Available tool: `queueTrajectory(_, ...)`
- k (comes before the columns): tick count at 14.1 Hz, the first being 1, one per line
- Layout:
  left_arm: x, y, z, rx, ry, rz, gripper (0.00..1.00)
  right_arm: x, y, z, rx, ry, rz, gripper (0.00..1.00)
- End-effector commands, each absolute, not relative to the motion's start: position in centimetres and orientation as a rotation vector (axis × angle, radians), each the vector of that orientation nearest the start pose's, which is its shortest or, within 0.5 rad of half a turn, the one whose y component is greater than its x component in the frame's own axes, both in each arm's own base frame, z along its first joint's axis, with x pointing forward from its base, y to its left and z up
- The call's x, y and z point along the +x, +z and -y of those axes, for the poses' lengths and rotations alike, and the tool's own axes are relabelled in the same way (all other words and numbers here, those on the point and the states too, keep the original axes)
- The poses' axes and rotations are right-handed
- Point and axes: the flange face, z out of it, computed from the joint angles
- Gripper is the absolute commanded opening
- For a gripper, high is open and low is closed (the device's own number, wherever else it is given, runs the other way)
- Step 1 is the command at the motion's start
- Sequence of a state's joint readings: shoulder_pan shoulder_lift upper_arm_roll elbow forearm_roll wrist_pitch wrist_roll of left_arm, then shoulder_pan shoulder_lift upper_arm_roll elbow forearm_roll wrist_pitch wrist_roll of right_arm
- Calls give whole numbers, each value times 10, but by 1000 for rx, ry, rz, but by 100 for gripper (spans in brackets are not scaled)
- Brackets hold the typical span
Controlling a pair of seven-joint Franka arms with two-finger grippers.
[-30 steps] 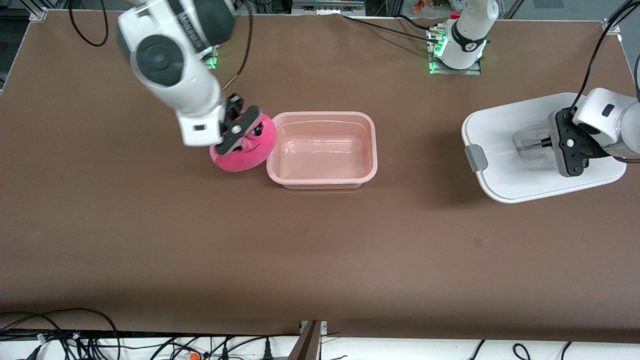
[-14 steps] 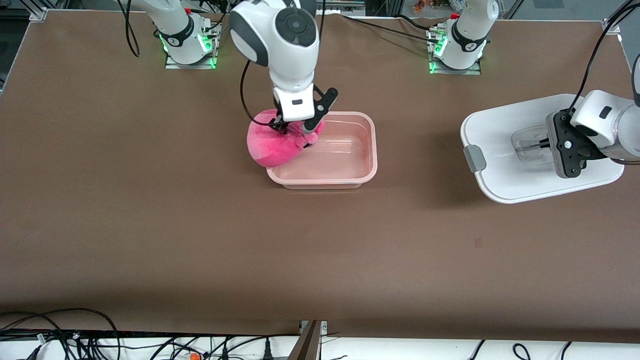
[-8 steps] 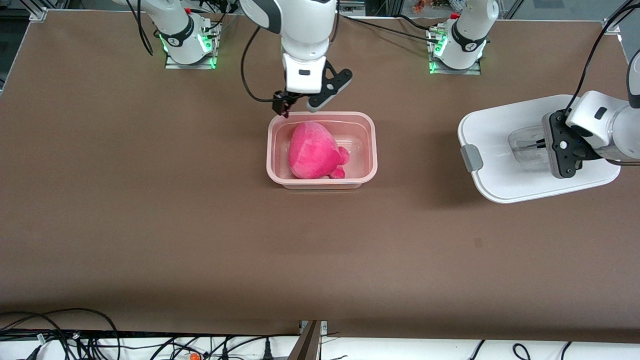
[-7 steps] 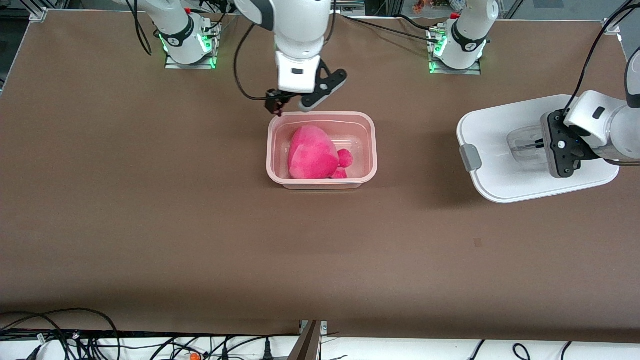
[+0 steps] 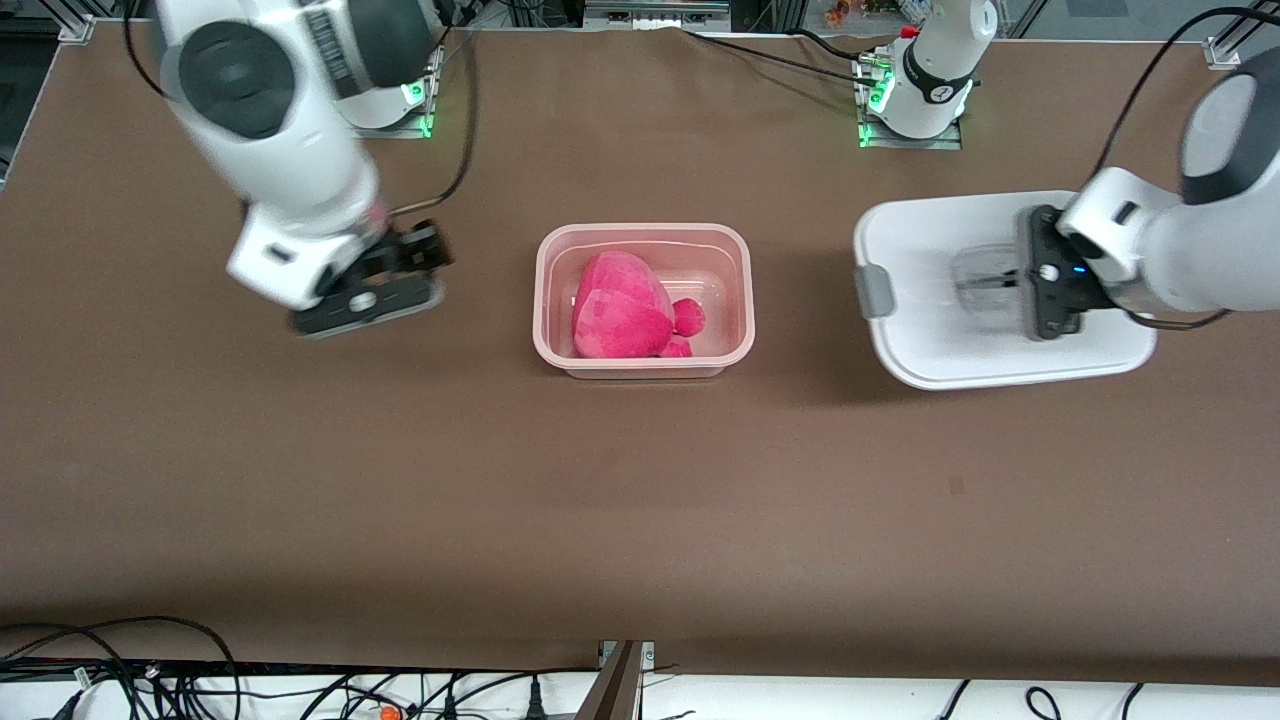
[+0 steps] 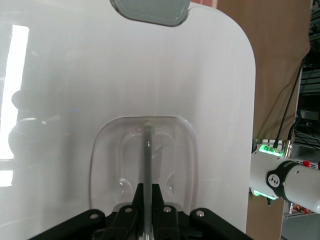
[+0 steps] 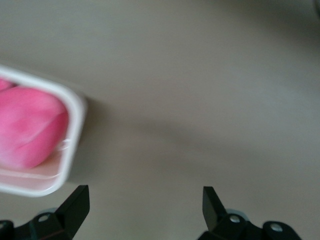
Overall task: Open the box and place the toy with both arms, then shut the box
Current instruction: 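Carry the lid over the box with the left gripper while the right gripper withdraws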
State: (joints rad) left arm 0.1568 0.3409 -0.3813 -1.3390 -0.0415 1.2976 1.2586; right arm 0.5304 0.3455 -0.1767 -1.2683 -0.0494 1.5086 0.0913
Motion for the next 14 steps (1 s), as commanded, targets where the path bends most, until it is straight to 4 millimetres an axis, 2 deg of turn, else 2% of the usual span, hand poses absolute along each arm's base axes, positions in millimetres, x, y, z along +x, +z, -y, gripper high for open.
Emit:
queueTrajectory(1, 595, 496, 192, -2574, 444, -2431, 0, 624, 555, -174, -3205, 152, 282, 100)
queueTrajectory(3, 583, 494, 263, -2619, 395, -2316, 0, 634, 549, -138, -3165, 177, 211, 100)
queueTrajectory(6, 571, 456, 354, -2601, 326, -2329, 0, 644, 536, -103, -3166, 212, 123, 100)
queueTrajectory(7, 570, 444, 376, -2580, 295, -2361, 0, 645, 535, -101, -3165, 215, 118, 100)
queueTrajectory(9, 581, 414, 401, -2573, 249, -2405, 0, 646, 530, -99, -3166, 236, 113, 100)
queueTrajectory(12, 562, 390, 455, -2482, 181, -2448, 0, 649, 527, -91, -3170, 234, 91, 100)
queueTrajectory(13, 559, 382, 462, -2456, 188, -2454, 0, 650, 527, -81, -3174, 234, 68, 100)
queueTrajectory(14, 558, 373, 463, -2446, 204, -2455, 0, 652, 527, -62, -3170, 237, 22, 100)
